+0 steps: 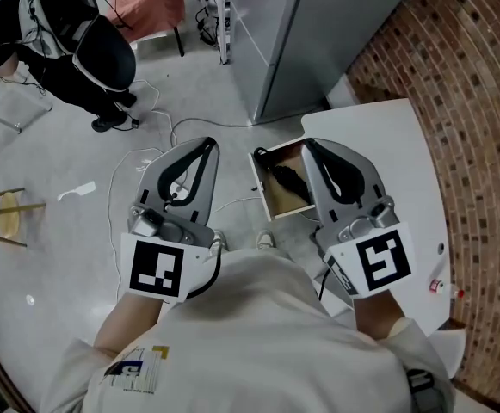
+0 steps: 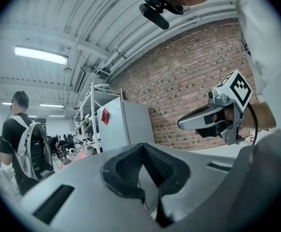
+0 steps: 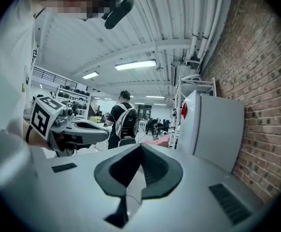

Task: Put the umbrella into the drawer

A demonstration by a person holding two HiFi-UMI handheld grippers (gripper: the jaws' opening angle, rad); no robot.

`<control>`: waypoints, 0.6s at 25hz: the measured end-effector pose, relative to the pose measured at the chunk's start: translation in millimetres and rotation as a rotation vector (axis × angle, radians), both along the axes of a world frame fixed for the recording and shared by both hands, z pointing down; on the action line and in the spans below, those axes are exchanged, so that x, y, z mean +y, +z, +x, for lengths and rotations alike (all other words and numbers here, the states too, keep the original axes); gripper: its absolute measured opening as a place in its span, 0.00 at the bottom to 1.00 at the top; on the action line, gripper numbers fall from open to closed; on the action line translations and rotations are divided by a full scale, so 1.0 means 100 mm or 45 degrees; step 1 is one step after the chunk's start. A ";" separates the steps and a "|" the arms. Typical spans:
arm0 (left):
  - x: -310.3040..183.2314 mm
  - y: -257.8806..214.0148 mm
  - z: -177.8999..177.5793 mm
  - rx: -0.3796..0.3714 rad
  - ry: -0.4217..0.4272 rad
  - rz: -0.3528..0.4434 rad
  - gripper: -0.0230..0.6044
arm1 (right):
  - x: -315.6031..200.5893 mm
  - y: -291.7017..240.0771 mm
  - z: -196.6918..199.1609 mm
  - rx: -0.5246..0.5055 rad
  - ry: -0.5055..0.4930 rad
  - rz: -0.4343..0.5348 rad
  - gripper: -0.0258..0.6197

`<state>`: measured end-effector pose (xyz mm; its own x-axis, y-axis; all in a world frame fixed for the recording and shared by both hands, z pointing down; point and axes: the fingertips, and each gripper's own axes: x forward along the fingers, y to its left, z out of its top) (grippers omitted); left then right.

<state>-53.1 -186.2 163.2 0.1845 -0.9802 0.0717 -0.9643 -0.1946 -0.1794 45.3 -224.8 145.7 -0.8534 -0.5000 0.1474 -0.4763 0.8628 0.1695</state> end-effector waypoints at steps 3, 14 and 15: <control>0.01 0.01 0.02 0.020 0.001 -0.003 0.05 | 0.00 -0.02 0.02 -0.004 0.012 0.008 0.05; -0.04 -0.02 -0.07 0.076 0.013 -0.016 0.05 | -0.10 -0.02 -0.04 0.031 0.039 0.035 0.05; -0.06 -0.03 -0.08 0.100 0.020 -0.020 0.05 | -0.12 -0.02 -0.05 0.041 0.045 0.047 0.05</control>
